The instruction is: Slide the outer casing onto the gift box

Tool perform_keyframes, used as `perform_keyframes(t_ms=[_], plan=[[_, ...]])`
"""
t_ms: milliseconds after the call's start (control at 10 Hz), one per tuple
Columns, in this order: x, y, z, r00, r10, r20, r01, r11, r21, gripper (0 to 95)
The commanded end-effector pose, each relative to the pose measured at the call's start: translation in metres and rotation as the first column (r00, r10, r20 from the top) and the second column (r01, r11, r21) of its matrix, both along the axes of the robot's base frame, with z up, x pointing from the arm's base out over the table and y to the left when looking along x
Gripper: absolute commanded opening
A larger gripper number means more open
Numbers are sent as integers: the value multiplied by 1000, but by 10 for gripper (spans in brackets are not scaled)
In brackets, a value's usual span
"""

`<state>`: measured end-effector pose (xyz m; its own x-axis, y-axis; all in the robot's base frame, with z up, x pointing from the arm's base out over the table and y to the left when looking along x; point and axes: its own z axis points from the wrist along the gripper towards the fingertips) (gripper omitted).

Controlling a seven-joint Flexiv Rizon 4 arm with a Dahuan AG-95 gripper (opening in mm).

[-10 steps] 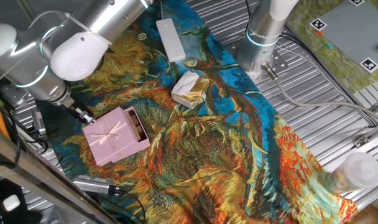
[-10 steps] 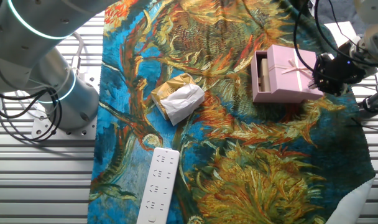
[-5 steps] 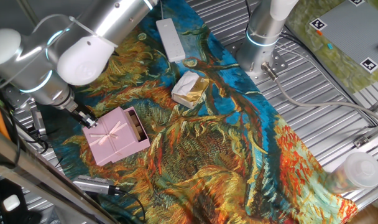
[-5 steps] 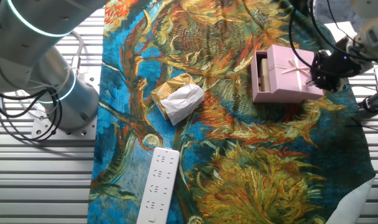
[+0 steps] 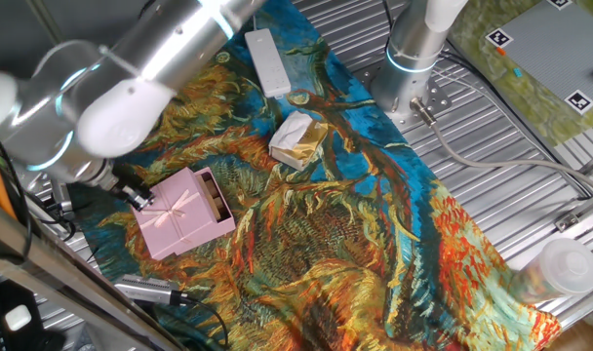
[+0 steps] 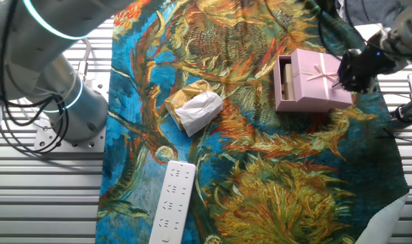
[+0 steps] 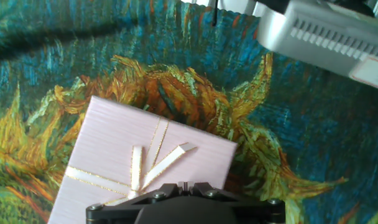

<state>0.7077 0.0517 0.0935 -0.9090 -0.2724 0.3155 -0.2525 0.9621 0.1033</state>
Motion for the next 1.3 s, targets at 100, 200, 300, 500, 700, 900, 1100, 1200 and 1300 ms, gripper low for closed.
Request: perform_keyframes(t_ms=[100,200,300,500,700,900,1100,1200,1300], plan=[[-2,9,3,999,-27,-21,27,1000,-15,0],[-3,11,3,999,-37,-20,36,999,-18,0],[-7,12,2,999,-44,-14,44,999,-17,0],[-13,11,1,999,-35,4,35,999,-7,0],[-13,11,1,999,-37,18,37,999,1,0],[-15,9,2,999,-43,26,43,999,7,0],[-20,6,2,998,-38,47,37,999,18,0],[-22,4,3,998,-31,54,30,999,22,0],[-24,3,4,998,-26,55,25,999,25,0]])
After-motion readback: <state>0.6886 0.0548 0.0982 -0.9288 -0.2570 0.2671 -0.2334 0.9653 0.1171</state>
